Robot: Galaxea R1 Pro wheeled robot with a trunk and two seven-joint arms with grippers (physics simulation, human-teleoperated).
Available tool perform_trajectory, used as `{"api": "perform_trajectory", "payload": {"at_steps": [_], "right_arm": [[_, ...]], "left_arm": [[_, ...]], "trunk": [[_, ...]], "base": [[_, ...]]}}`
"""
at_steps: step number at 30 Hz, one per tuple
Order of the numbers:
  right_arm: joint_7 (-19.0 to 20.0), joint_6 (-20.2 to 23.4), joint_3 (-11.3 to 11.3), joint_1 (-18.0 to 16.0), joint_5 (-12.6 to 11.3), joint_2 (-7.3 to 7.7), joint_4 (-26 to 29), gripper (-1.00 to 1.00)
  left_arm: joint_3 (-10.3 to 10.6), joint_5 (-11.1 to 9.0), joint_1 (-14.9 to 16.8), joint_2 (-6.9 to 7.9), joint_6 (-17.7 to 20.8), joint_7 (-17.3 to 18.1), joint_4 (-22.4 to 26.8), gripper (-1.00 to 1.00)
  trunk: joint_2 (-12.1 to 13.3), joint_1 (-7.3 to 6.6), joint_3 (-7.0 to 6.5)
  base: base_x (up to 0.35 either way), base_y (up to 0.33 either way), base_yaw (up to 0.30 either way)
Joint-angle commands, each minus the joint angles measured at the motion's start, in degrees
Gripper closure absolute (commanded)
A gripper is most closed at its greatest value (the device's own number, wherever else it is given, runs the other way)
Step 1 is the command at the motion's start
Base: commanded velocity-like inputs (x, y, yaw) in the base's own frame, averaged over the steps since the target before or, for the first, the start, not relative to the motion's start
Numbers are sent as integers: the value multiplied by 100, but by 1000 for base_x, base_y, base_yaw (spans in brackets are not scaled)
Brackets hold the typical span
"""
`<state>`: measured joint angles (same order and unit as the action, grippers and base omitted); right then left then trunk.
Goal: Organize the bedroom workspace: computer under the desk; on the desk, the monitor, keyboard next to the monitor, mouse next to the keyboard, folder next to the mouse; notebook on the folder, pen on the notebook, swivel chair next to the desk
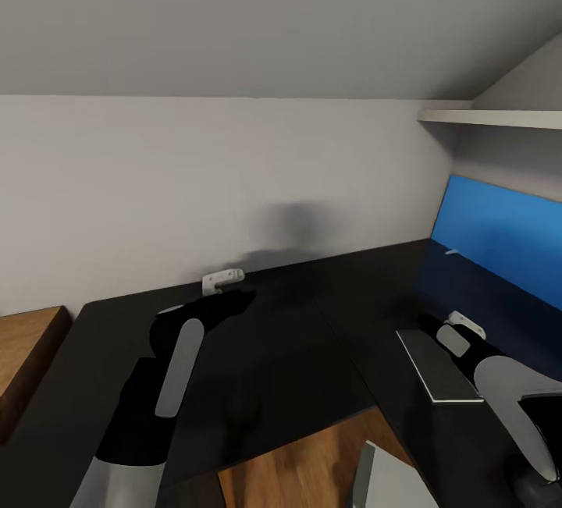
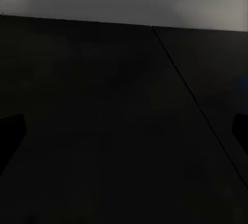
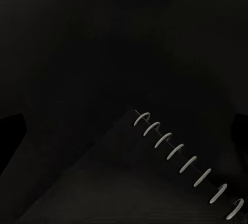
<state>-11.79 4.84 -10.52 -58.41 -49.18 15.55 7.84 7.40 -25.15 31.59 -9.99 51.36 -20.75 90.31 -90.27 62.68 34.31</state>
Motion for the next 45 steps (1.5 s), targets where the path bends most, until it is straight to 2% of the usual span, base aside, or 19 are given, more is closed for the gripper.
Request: {"api": "perform_trajectory", "payload": {"at_steps": [1, 13, 26, 45], "right_arm": [[-34, 63, 68, 4, -178, 1, -379, -100], [-14, 61, 59, 5, -172, 1, -379, -100], [9, 52, 59, 5, -171, -8, -379, -100], [10, 44, 59, 5, -171, -8, -379, -100]], "left_arm": [[1, -60, 5, -1, 15, -56, 4, -100], [15, -61, 5, -1, 15, -47, 4, -100], [51, -61, 5, -1, 16, -46, 4, -100], [51, -61, 5, -1, 15, -52, 4, -100]], "trunk": [[-2, 0, 7], [-2, 0, 7], [-2, 0, 7], [-2, 0, 7]], "base": [[-88, 81, 0], [-83, 96, 0], [-50, 217, 0], [-161, 59, 0]]}}
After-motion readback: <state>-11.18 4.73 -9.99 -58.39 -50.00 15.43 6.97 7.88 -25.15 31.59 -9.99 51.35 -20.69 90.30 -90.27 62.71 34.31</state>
